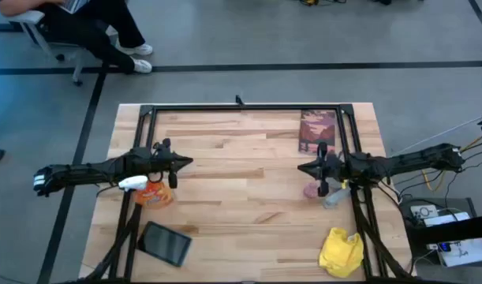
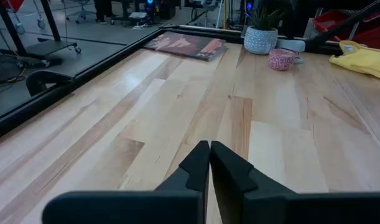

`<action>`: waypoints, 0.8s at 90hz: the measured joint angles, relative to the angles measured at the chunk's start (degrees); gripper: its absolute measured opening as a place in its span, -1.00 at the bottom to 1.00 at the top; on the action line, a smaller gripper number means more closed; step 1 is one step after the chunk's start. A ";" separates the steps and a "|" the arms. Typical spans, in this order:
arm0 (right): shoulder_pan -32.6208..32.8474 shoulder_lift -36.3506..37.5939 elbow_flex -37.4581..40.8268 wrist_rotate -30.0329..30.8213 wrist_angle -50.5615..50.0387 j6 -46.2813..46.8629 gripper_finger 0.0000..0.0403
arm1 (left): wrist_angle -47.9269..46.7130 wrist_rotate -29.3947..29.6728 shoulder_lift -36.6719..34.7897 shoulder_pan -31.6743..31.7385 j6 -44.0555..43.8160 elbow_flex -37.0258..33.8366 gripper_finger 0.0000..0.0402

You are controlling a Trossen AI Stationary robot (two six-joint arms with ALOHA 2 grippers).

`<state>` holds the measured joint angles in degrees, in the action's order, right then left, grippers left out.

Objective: Apply microfiber cloth
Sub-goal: Move the spray cleaning bottle to the center

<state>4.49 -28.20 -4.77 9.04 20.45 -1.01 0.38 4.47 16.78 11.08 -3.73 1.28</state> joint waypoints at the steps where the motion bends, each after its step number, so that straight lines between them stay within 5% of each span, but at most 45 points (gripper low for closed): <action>1: -0.01 -0.35 -0.23 0.01 0.01 -0.09 -1.00 | 0.00 0.00 0.00 0.01 0.00 0.00 -1.00; 56: -0.02 -14.77 -12.05 3.15 -0.02 0.98 -1.00 | 7.23 -2.75 -0.04 0.02 -7.14 0.15 -1.00; 72: -0.02 -20.45 -16.03 6.48 -0.56 1.83 -1.00 | 2.79 -4.75 1.07 0.01 -6.71 9.77 -1.00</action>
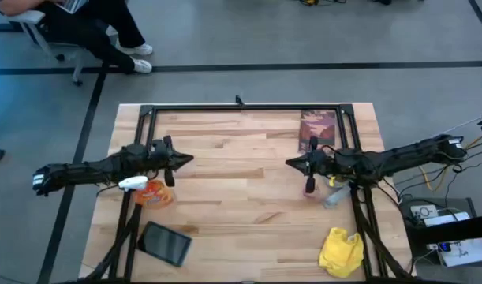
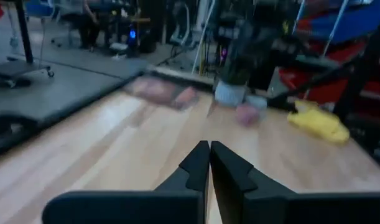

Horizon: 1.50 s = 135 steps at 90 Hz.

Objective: Apply microfiber cloth
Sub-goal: Move the spray cleaning bottle to the center

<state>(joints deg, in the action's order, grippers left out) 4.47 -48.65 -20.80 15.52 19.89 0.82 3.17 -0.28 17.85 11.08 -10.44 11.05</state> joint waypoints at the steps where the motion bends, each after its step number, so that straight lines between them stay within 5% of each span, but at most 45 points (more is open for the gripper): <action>1: 0.00 -0.33 -0.33 0.35 -0.34 0.06 -1.00 | -0.76 0.02 0.14 0.01 0.00 0.91 -1.00; 39: 0.00 -2.70 -11.91 2.08 -15.21 0.17 -1.00 | -30.41 -3.02 9.89 -0.46 1.09 34.99 -1.00; 58: 0.28 -2.57 -11.85 2.06 -17.25 1.45 -1.00 | -34.66 -15.65 12.60 -4.42 -2.00 41.02 -1.00; 80: 0.52 -2.57 -11.82 2.08 -18.57 3.34 -1.00 | -36.34 -17.82 12.75 -15.10 -4.07 41.79 -1.00; 112: 0.52 -2.55 -11.82 2.08 -18.52 6.23 -1.00 | -35.79 -10.44 17.33 -35.38 -6.77 41.79 -1.00; 135: 0.52 -2.55 -11.82 2.10 -18.55 8.20 -1.00 | -35.51 4.79 23.96 -53.38 -12.04 42.66 -1.00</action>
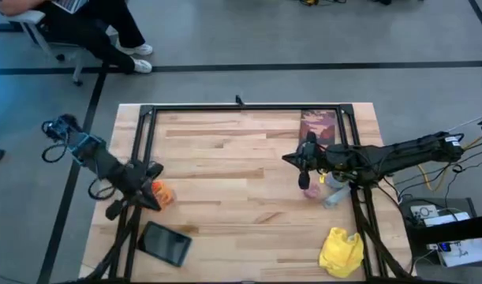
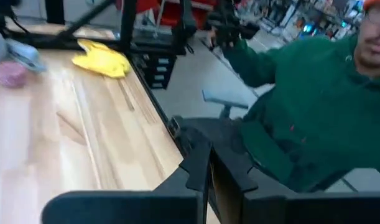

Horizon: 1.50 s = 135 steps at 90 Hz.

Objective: Apply microfiber cloth
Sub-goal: Move the spray cleaning bottle to the center

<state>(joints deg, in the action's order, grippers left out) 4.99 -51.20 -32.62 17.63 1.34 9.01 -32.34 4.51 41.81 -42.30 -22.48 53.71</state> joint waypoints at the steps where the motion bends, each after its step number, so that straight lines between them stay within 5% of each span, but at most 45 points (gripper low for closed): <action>1: 0.00 0.00 0.00 -0.01 0.01 0.02 -1.00 | -0.08 0.88 0.44 -0.77 -0.15 0.28 -1.00; 21: 0.00 0.00 0.00 0.48 0.13 -0.04 -1.00 | -16.84 26.54 8.83 -12.51 -3.00 12.08 -1.00; 41: 0.00 -0.24 0.02 0.46 -1.09 -0.66 -1.00 | -34.60 33.75 12.97 -12.90 -12.35 21.94 -0.97; 67: 0.00 -0.37 0.02 0.46 -1.53 -2.69 -1.00 | -46.54 33.44 13.89 -8.17 -22.80 28.45 -0.59; 93: 0.00 -0.44 0.02 -0.56 -1.57 -5.27 -1.00 | -57.96 23.00 13.21 -6.49 -37.18 29.61 -0.17; 104: -0.02 -0.44 0.02 -1.57 -1.55 -6.96 -1.00 | -57.83 18.59 12.80 -6.32 -39.94 30.62 -0.14; 135: -0.01 -0.44 0.04 -3.26 -1.87 -7.54 -0.96 | -57.69 18.44 12.05 -6.28 -39.57 32.30 -0.33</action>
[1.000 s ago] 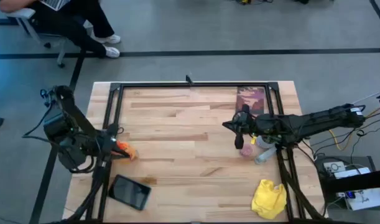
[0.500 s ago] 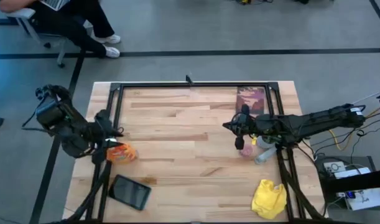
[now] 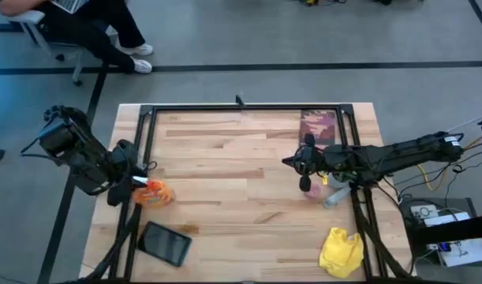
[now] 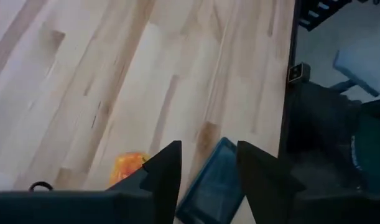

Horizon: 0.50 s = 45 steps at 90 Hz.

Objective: Apply microfiber cloth
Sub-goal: Move the spray cleaning bottle to the center

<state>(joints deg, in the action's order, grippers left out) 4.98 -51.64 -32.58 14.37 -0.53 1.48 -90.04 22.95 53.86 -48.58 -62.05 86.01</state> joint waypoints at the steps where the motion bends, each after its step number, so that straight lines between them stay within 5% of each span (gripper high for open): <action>1: -0.01 0.00 0.00 0.00 -0.07 0.00 -0.95 | 0.02 0.01 -0.01 0.00 0.12 -0.08 -0.33; 45: -0.01 -0.02 0.02 0.68 -0.84 2.85 0.26 | 0.06 0.54 -1.19 0.44 2.75 -9.66 -0.27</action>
<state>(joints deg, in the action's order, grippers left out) 4.97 -51.66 -32.56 15.05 -1.37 4.33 -89.97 23.49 52.66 -48.14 -59.30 76.35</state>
